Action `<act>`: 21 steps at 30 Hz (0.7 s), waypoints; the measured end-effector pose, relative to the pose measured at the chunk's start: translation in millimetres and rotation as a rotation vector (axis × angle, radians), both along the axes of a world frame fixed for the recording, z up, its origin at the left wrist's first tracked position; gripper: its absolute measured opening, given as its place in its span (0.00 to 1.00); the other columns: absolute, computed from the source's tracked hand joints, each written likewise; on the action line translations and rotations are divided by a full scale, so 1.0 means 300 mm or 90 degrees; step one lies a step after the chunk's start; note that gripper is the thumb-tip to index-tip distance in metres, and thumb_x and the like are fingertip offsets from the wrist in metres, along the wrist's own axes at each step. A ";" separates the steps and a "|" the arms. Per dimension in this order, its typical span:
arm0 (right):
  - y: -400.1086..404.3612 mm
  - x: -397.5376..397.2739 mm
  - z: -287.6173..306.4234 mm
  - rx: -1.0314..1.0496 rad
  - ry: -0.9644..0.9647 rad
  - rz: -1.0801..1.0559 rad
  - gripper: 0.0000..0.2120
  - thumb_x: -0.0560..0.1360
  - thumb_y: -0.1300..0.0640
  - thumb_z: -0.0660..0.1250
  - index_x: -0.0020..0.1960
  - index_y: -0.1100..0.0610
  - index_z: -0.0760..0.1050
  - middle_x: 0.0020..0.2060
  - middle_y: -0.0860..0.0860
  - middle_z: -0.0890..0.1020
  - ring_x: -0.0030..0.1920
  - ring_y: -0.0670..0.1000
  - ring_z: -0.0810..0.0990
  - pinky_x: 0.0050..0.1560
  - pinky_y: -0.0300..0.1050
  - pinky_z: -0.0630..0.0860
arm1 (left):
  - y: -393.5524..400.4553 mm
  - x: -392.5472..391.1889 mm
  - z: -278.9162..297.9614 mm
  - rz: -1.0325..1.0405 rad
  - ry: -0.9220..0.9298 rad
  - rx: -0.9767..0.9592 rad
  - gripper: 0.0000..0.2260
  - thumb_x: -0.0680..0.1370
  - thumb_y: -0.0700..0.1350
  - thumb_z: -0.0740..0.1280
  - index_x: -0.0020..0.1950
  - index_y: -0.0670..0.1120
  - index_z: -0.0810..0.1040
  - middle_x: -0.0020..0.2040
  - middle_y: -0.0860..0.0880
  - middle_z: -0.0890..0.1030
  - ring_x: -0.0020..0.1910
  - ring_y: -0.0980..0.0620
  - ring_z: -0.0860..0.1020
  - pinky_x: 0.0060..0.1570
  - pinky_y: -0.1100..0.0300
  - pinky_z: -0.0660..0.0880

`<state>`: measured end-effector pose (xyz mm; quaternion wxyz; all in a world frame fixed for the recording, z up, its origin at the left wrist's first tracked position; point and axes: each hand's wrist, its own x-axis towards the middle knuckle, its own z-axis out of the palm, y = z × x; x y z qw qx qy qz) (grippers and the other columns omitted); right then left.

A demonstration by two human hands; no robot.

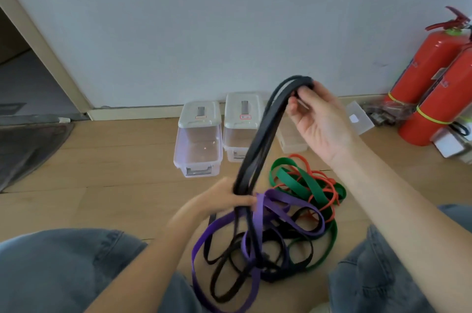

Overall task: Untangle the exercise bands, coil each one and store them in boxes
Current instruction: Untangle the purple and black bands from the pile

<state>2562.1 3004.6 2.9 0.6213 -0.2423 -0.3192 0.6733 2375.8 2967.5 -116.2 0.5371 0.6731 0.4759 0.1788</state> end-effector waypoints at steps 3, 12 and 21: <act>0.043 0.039 -0.075 -0.108 -0.085 -0.166 0.08 0.78 0.70 0.57 0.45 0.61 0.73 0.36 0.55 0.80 0.32 0.46 0.80 0.35 0.36 0.78 | 0.029 -0.143 -0.020 0.210 -0.104 -0.111 0.08 0.75 0.40 0.68 0.53 0.40 0.75 0.35 0.47 0.79 0.35 0.52 0.79 0.46 0.55 0.80; -0.023 -0.250 -0.531 -0.224 -0.711 0.282 0.03 0.74 0.66 0.67 0.43 0.60 0.74 0.35 0.55 0.80 0.32 0.49 0.81 0.33 0.37 0.80 | 0.091 -0.479 -0.074 0.616 -0.512 -0.248 0.05 0.76 0.32 0.61 0.49 0.40 0.72 0.31 0.49 0.69 0.24 0.58 0.68 0.24 0.67 0.69; -0.062 -0.810 -0.817 -0.299 -0.614 0.352 0.08 0.75 0.63 0.67 0.49 0.58 0.68 0.44 0.58 0.79 0.31 0.48 0.81 0.41 0.41 0.81 | 0.152 -0.801 -0.397 0.775 -0.026 -0.155 0.11 0.78 0.41 0.64 0.59 0.40 0.72 0.34 0.47 0.74 0.29 0.53 0.72 0.31 0.60 0.71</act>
